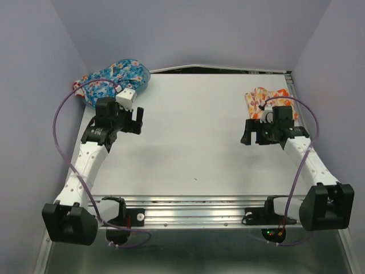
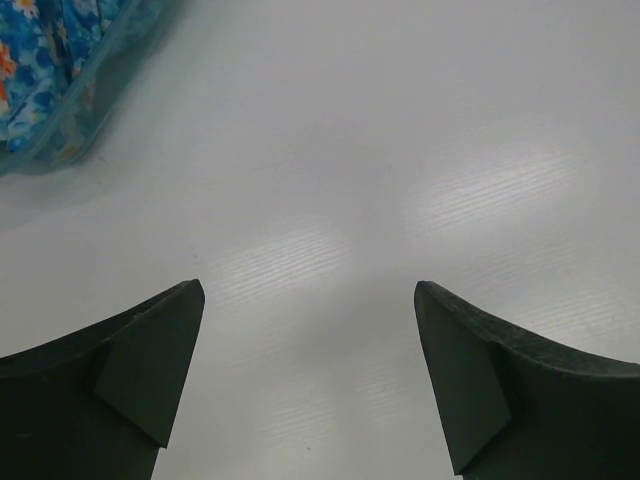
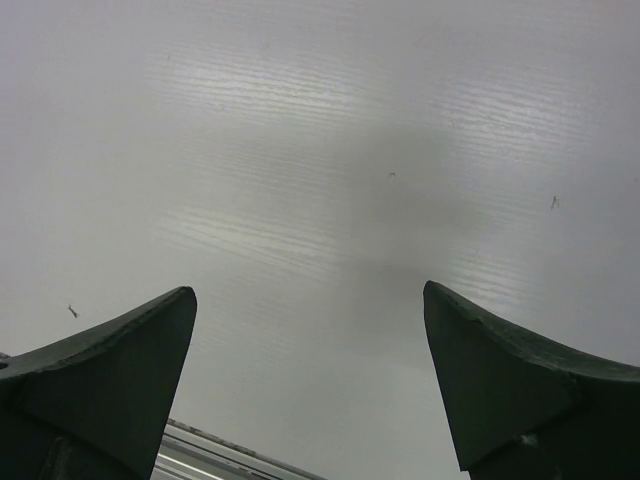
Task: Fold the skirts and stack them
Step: Grab the skirt from the pile
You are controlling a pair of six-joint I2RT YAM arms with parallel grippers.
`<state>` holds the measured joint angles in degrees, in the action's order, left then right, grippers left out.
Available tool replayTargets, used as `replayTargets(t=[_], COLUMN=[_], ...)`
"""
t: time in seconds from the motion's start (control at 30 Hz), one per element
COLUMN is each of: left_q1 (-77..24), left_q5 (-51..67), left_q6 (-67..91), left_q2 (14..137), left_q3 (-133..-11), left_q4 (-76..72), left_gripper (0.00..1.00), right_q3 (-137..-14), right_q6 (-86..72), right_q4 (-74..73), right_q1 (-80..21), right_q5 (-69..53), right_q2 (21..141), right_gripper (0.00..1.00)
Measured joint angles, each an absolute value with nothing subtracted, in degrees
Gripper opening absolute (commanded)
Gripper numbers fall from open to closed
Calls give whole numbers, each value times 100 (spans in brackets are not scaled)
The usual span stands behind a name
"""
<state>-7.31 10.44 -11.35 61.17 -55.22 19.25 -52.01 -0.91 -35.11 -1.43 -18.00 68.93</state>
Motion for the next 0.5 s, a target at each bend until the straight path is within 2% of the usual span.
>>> replayTargets(t=[0.27, 0.5], left_q1=[-353, 718], left_q5=[1192, 1726], left_q6=[-1057, -484], left_q2=[8066, 10571], left_q3=[-8182, -11472], left_q4=[2471, 2882], left_gripper=[99, 96], right_q3=[-5203, -5201], right_q6=[14, 21], right_q4=[-3557, -3559], right_q1=[-143, -143], right_q5=[-2008, -2158], right_q2=[7102, 7183], right_gripper=[100, 100])
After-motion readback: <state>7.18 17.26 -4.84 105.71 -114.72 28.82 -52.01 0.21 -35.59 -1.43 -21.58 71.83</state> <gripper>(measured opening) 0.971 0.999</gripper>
